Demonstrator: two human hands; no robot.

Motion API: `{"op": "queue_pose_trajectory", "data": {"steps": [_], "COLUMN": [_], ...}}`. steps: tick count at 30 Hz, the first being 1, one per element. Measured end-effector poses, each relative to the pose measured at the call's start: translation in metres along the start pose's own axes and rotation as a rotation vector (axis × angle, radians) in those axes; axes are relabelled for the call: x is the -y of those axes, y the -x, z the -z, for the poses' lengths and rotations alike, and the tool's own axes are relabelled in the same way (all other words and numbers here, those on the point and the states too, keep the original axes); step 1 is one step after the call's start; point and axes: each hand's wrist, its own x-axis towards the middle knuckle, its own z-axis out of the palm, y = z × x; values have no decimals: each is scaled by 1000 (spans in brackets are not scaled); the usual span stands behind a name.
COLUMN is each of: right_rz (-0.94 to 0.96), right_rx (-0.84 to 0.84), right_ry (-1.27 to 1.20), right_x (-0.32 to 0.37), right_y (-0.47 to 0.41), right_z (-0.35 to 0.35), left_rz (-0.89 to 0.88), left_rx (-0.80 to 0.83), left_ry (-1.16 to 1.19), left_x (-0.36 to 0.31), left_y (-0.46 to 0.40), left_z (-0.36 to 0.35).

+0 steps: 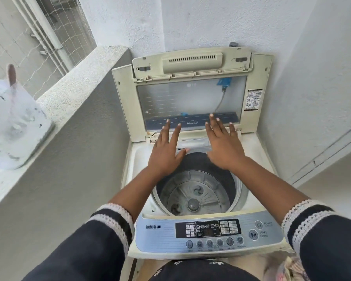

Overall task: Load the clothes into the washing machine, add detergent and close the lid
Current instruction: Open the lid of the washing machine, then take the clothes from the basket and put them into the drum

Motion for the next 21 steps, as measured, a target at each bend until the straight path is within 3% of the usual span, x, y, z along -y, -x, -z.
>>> {"op": "queue_pose_trajectory", "data": {"steps": [11,21], "right_rz": [-52,-193], "right_rx": [203,216], "right_ry": [-71,-225], "right_x": [17,32], "right_y": [85,143], "right_z": [-58,-93], "left_rz": [165,72], "left_rx": [120,268], "left_ry": [263,361], "left_x": [6,-4], "left_y": [96,119], "left_z": [-48,-71]}}
